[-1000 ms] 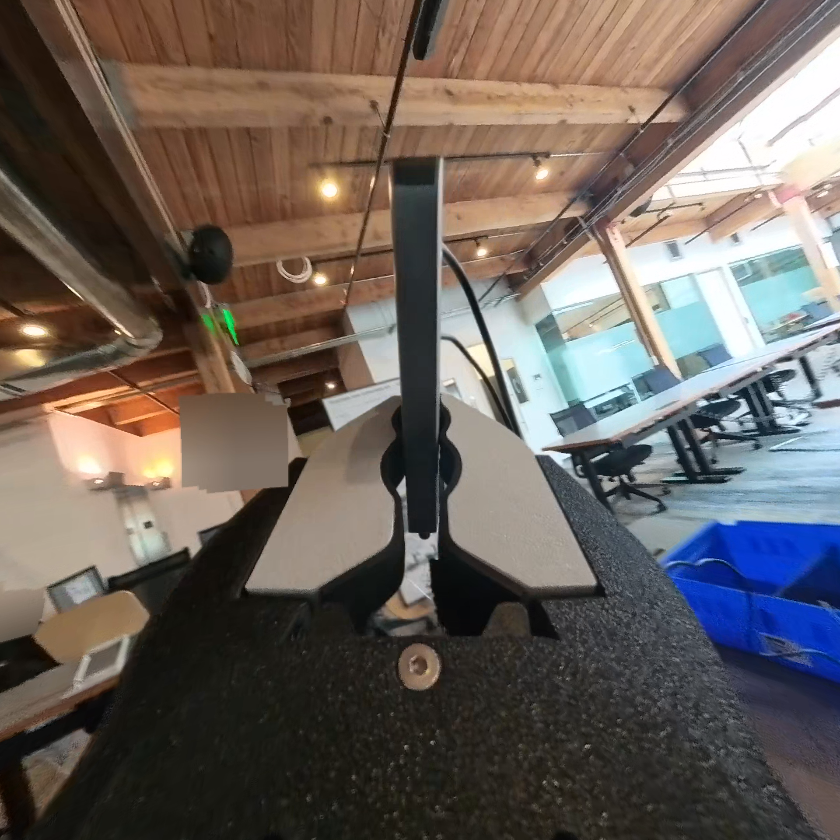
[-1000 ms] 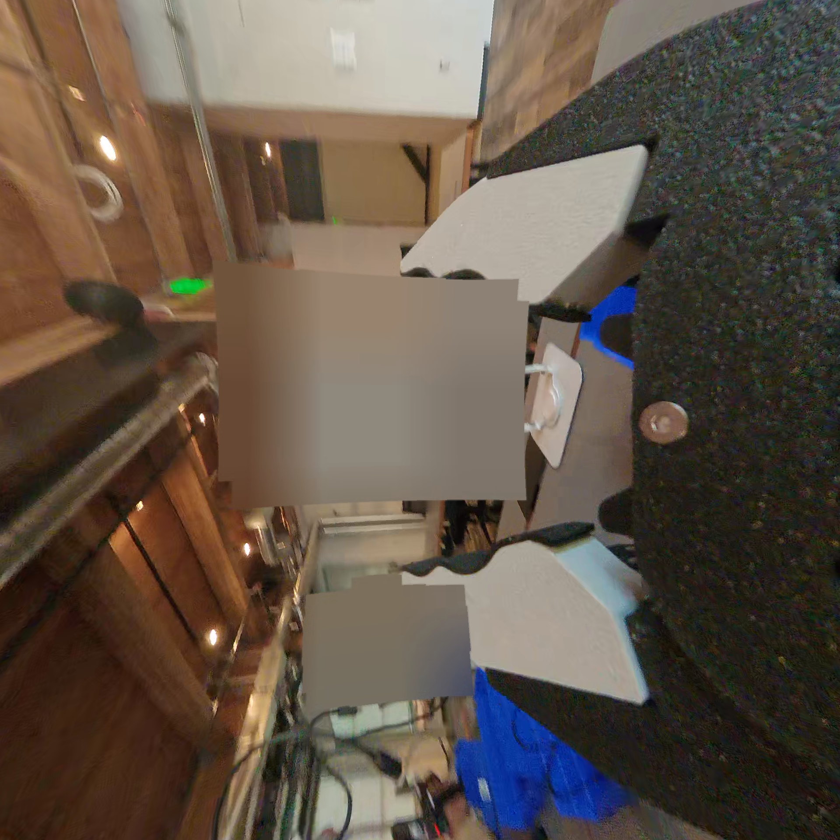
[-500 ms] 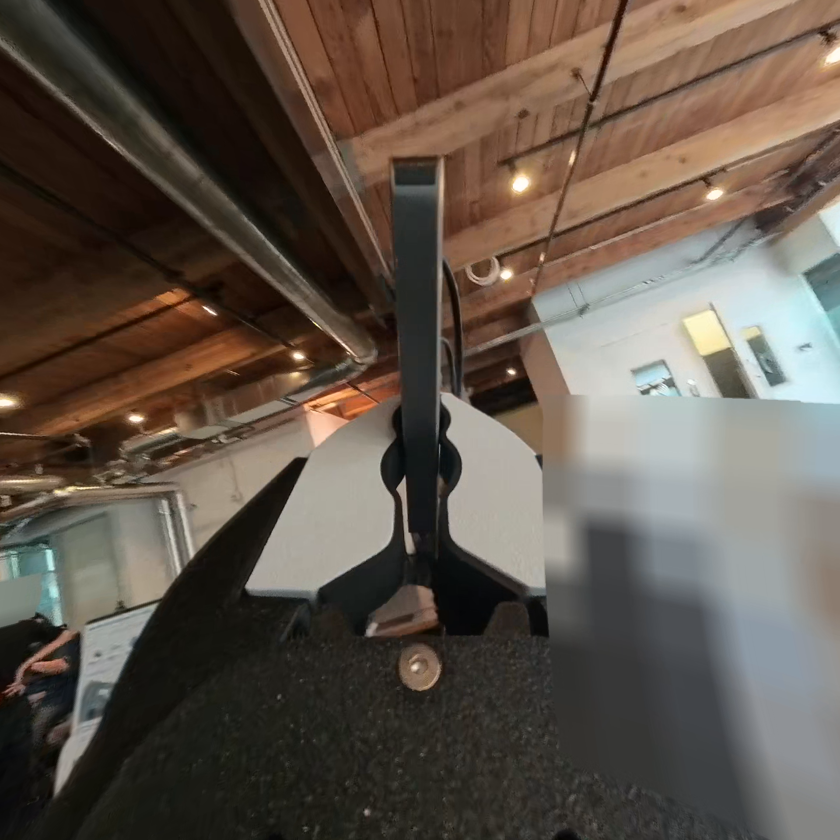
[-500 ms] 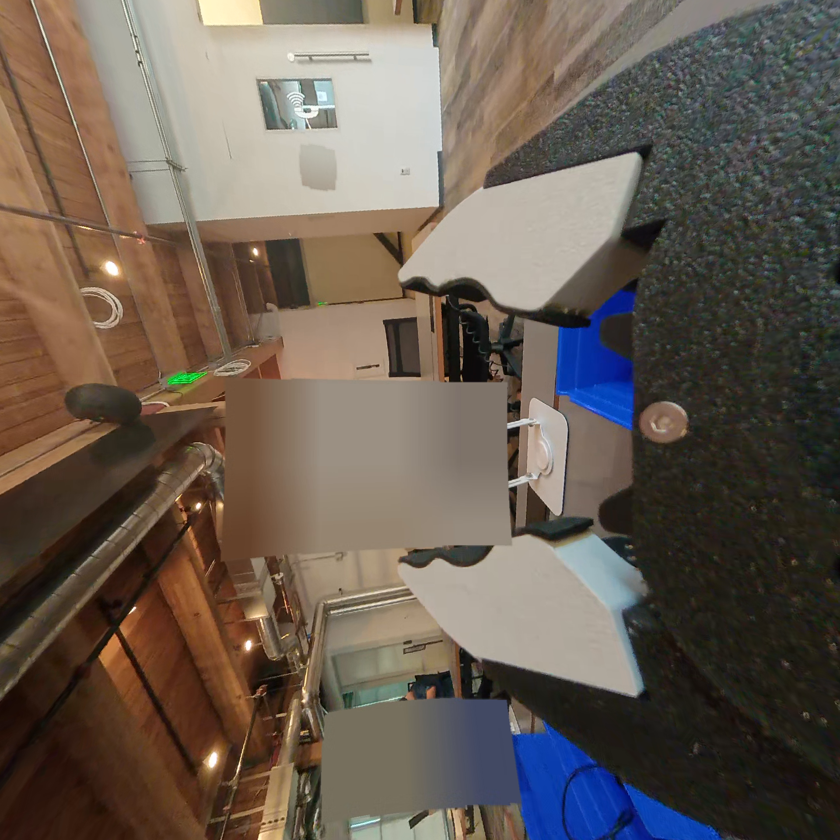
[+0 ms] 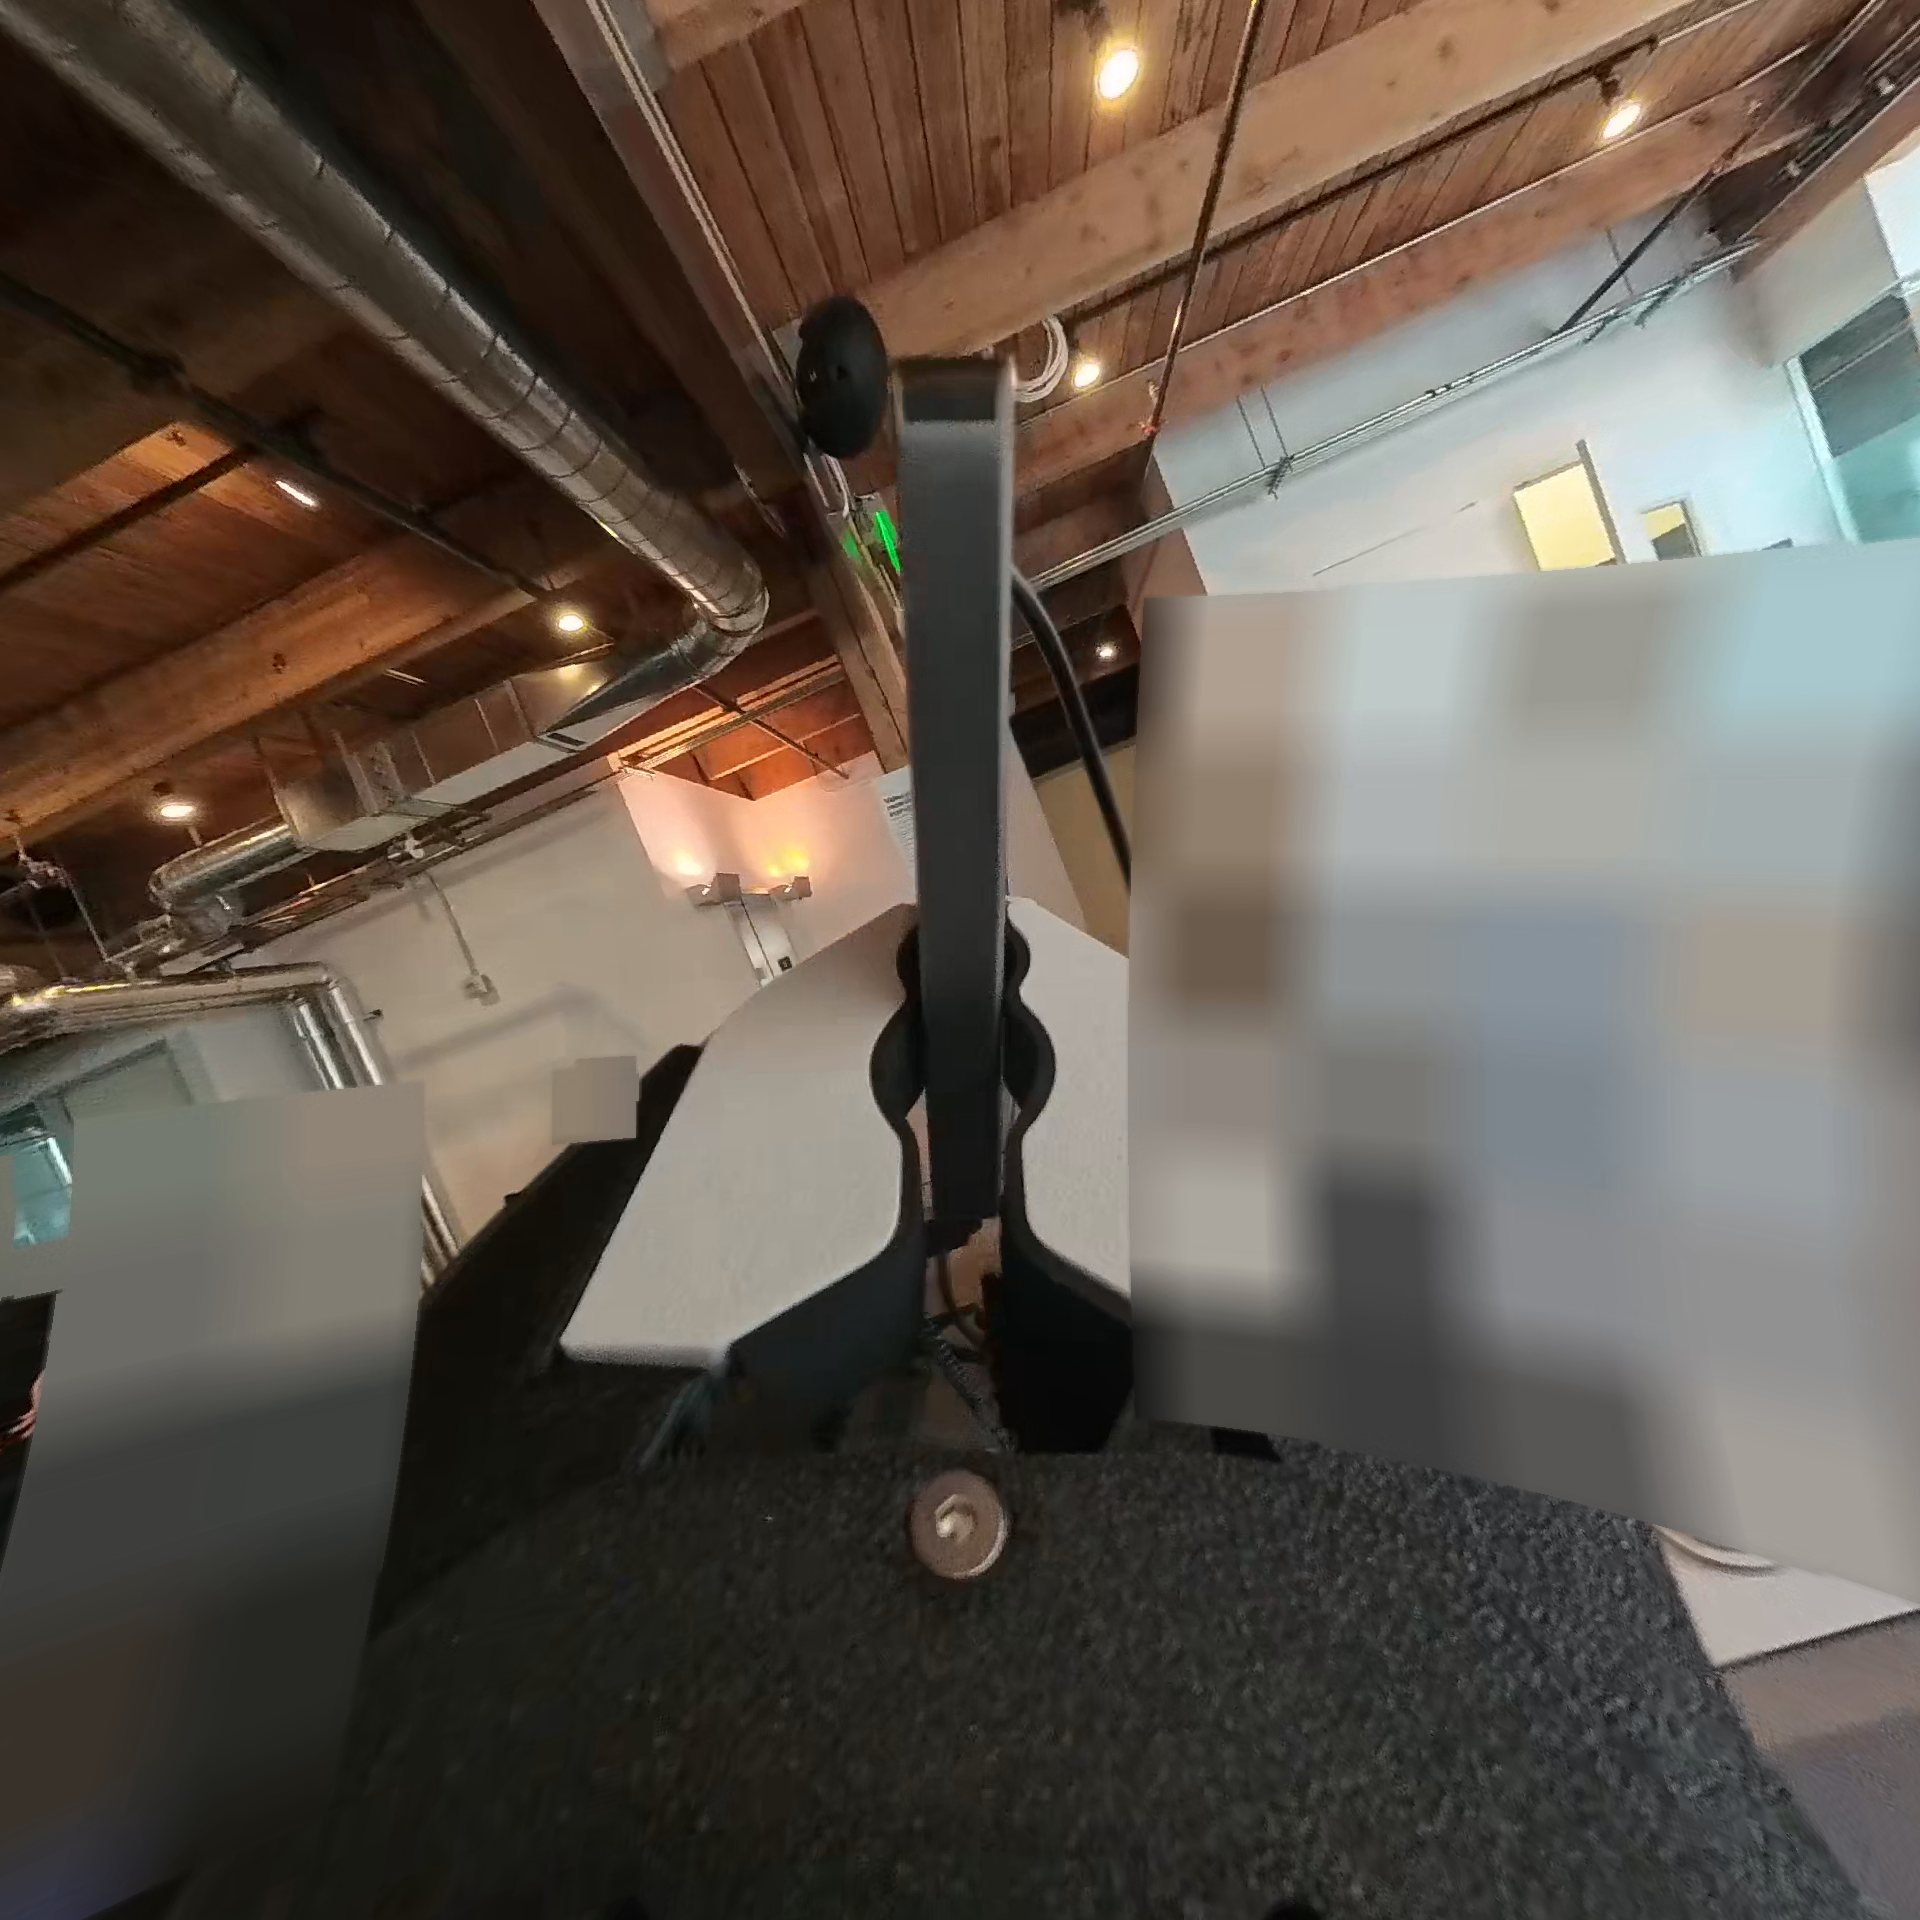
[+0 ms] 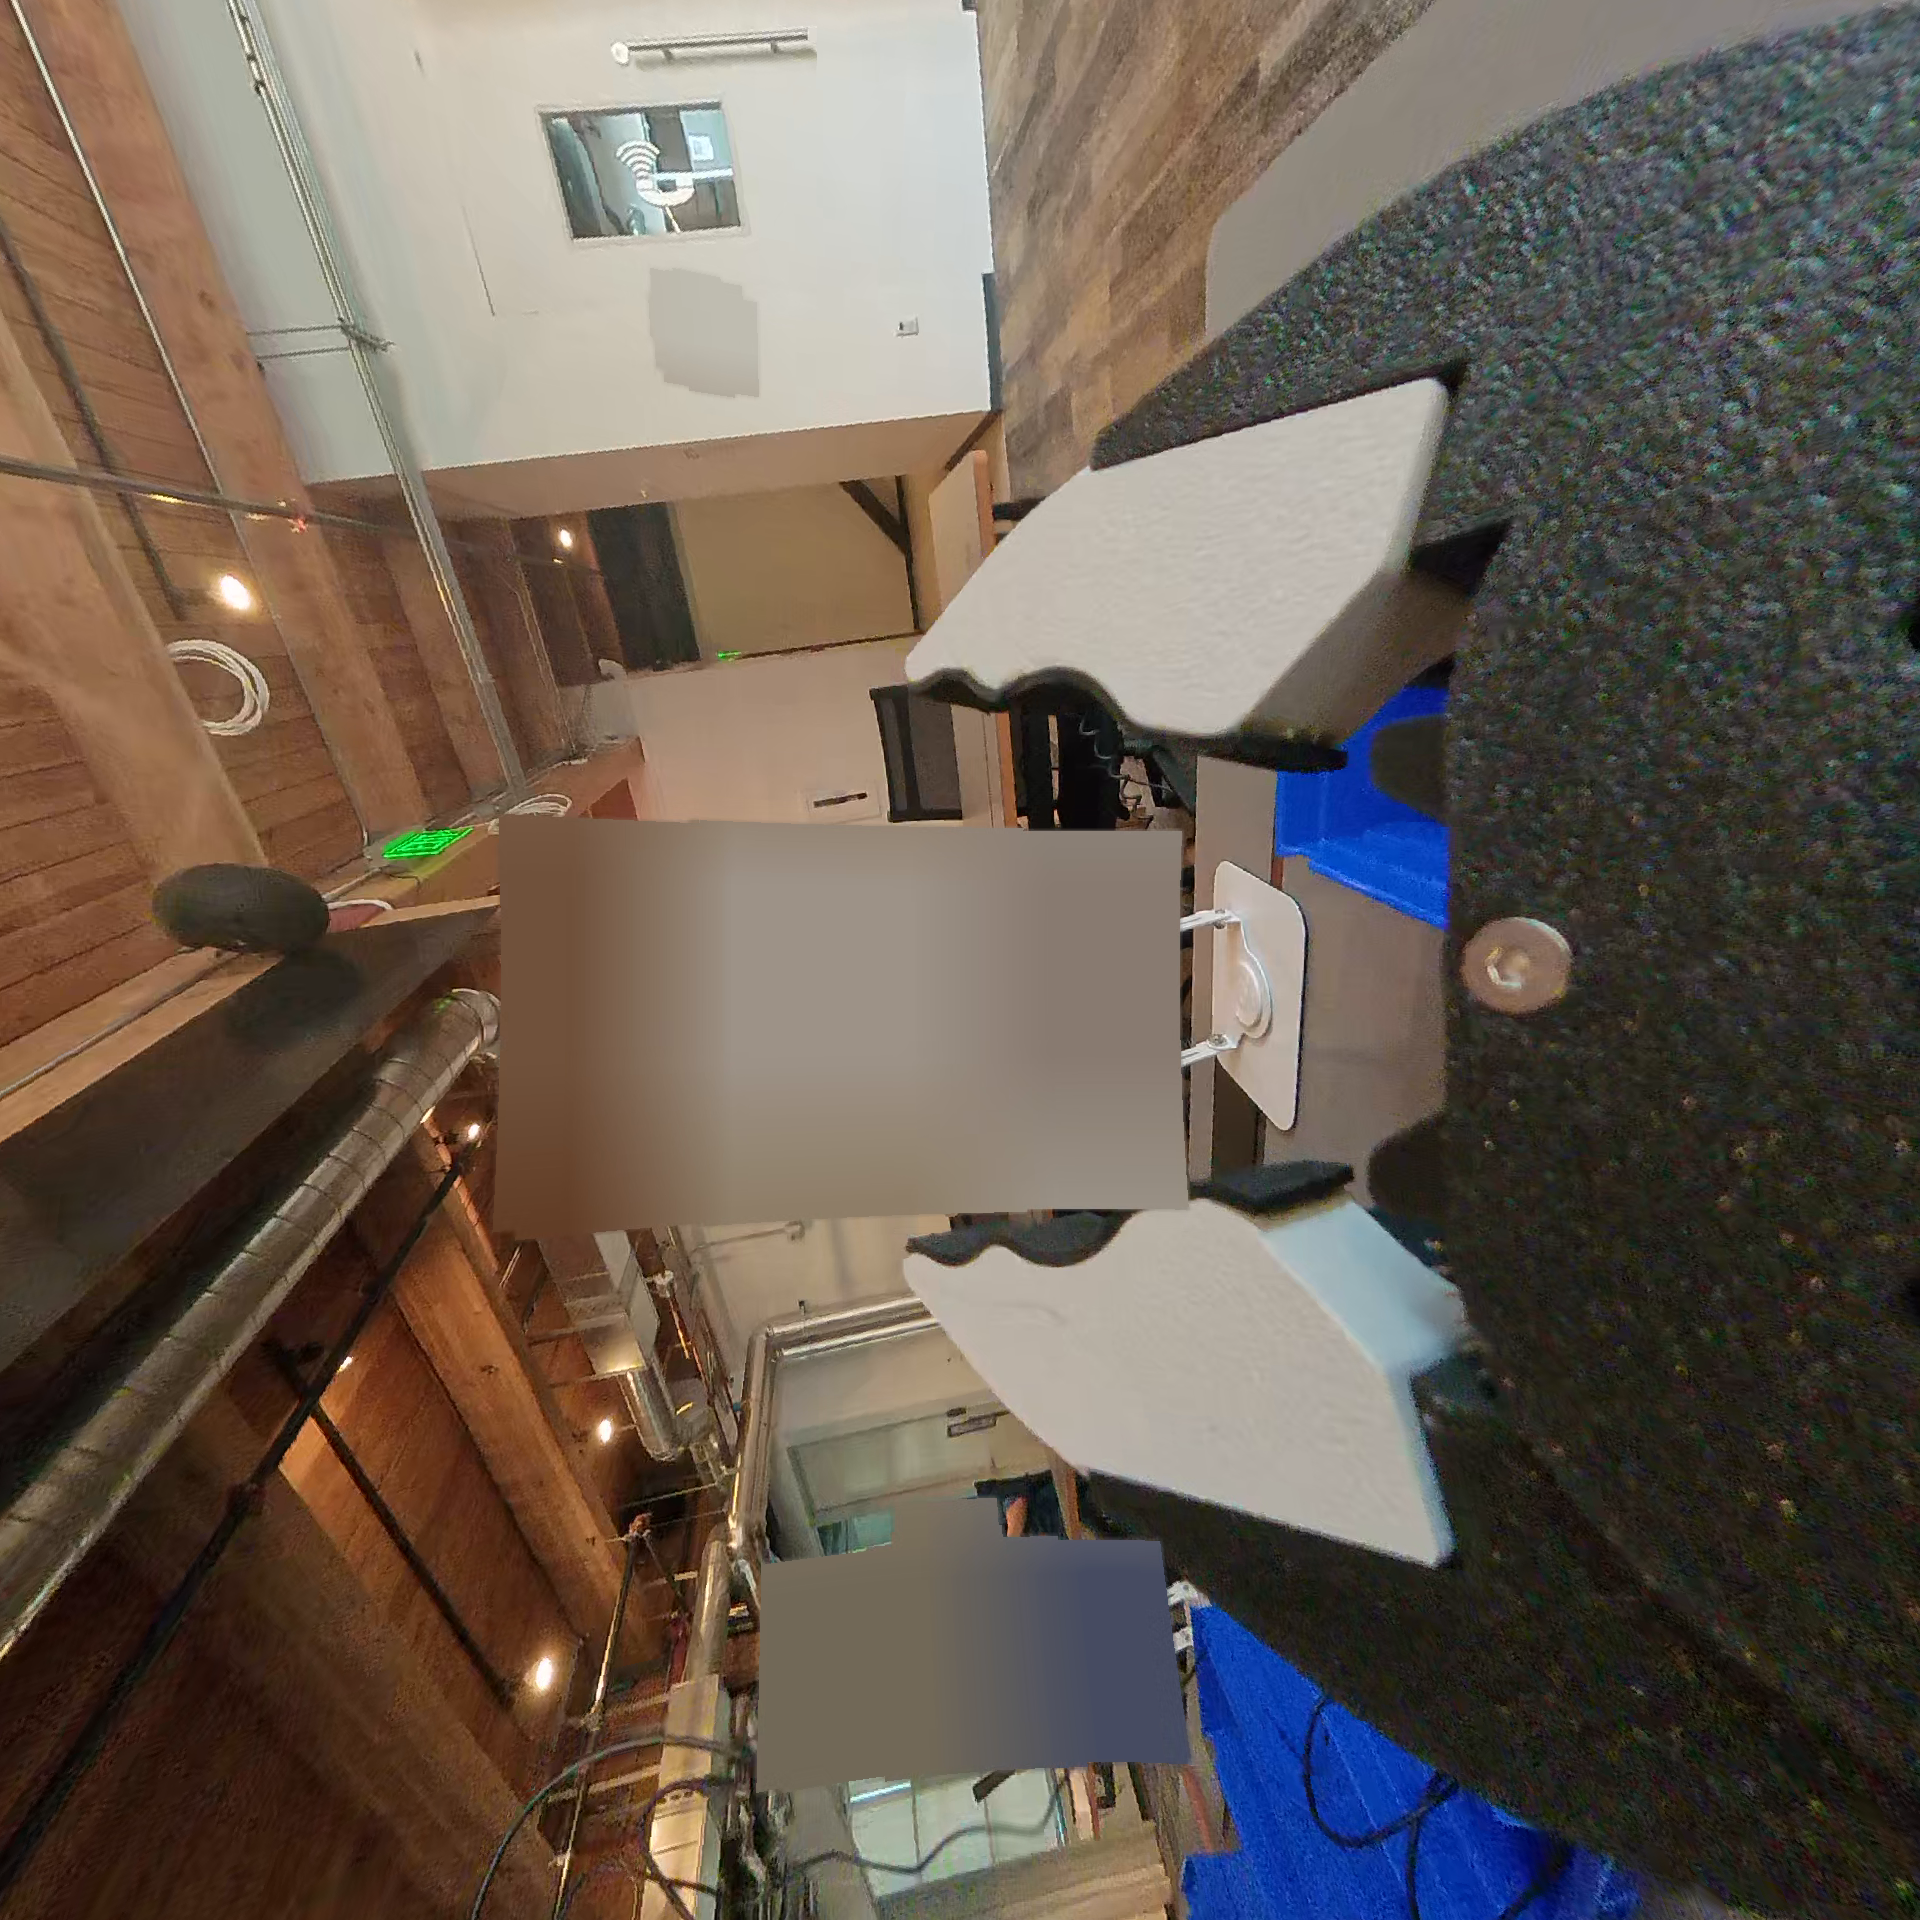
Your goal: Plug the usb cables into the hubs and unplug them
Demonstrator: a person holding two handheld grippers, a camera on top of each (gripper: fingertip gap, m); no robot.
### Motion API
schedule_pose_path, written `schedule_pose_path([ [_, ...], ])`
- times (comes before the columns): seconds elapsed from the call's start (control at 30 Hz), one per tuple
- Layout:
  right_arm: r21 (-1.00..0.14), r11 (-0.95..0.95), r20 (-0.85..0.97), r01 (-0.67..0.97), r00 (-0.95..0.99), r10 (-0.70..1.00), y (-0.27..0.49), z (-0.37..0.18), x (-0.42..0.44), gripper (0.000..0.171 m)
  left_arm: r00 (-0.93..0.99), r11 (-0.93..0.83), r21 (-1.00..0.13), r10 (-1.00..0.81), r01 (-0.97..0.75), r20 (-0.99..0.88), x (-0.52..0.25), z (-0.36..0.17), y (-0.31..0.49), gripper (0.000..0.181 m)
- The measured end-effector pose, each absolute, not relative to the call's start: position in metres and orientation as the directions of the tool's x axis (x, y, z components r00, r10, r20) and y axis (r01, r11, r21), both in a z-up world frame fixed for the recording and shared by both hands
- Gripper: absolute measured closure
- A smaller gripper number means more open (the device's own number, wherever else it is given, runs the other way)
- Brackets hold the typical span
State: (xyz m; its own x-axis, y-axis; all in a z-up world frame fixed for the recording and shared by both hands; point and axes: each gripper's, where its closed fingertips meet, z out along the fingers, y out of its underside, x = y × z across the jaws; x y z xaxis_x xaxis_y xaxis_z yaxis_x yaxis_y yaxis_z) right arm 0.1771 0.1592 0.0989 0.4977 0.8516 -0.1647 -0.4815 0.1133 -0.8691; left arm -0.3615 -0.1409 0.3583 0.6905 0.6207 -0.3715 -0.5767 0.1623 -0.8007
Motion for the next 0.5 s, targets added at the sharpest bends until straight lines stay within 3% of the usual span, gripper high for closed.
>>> schedule_pose_path([
  [0.2,-0.897,0.086,-0.154,-0.433,0.488,0.859,0.16,0.089,0.16,0.077,0.713,0.157,-0.85,0.632,-0.503,-0.305,-0.38,0.323,-0.142,0.171],
  [0.33,-0.904,0.087,-0.146,-0.419,0.492,0.858,0.159,0.088,0.16,0.077,0.769,0.041,-0.932,0.579,-0.359,-0.271,-0.396,0.226,-0.126,0.171],
  [0.5,-0.891,0.07,-0.173,-0.448,0.479,0.861,0.16,0.09,0.163,0.083,0.77,-0.085,-0.953,0.57,-0.29,-0.285,-0.41,0.112,-0.114,0.171],
])
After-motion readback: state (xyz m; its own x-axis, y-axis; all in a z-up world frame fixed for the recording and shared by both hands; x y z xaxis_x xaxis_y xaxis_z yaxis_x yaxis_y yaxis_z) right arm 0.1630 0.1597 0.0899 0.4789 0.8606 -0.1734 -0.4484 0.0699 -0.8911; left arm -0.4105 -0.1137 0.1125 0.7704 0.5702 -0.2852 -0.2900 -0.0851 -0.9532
